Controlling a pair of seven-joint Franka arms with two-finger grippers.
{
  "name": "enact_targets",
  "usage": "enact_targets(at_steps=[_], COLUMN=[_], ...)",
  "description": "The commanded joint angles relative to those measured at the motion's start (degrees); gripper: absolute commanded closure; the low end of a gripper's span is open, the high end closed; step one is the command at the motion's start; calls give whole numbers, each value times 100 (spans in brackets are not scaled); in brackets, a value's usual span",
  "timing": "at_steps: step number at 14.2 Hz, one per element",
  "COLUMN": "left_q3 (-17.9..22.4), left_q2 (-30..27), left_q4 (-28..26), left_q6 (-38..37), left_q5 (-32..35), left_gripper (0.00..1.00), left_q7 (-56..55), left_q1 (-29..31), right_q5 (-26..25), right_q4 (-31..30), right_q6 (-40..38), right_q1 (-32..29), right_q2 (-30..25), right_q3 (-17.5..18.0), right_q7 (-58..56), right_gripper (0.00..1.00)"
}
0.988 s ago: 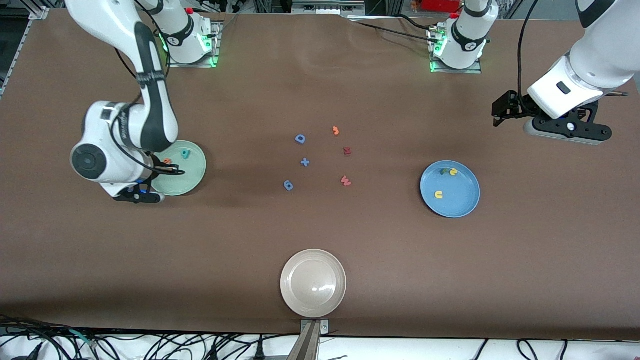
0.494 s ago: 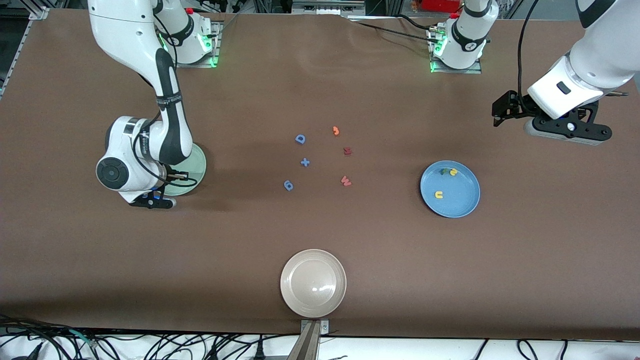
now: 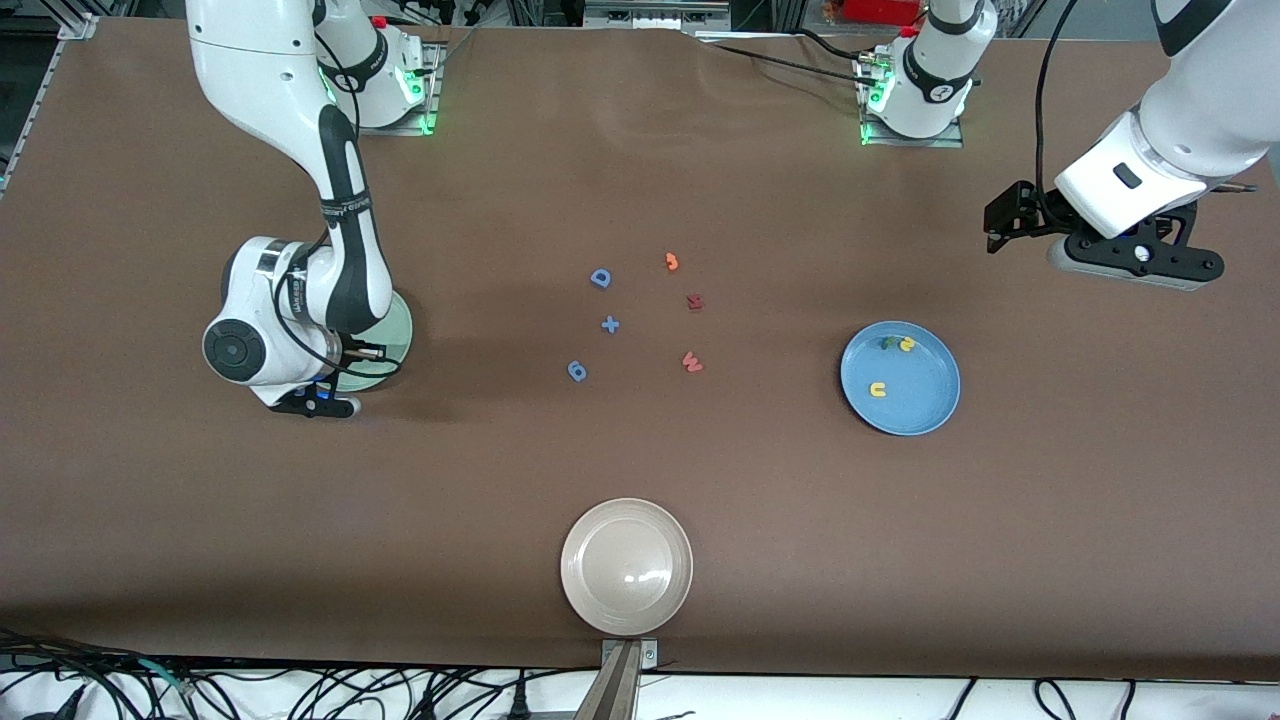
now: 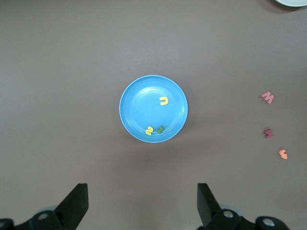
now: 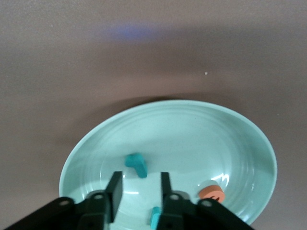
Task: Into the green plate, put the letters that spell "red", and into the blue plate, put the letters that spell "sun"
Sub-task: 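Lower the cyan 1 into the green plate and open the right gripper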
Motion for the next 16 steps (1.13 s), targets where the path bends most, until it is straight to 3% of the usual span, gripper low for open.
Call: enact_targets(at_steps=[1, 7, 10, 16], left_q3=[27, 27, 27, 27], left_q2=[68, 68, 68, 68], left_q4=[184, 184, 184, 184], left_q6=[-138, -146, -146, -138], left_q5=[-135, -135, -135, -135], left_gripper=[0, 0, 0, 0], left_q7=[88, 88, 88, 88], left_q1=[-4, -4, -4, -4], right_q5=[149, 132, 123, 140], right_q4=[-4, 293, 995, 2586], right_q6=[-8, -683, -1674, -3450], right_q1=[-2, 6, 15, 15], right_q2=[-13, -654, -760, -786], right_q3=[-19, -352, -624, -1494], right_q7=[-141, -124, -71, -97], right_gripper=[14, 2, 2, 1])
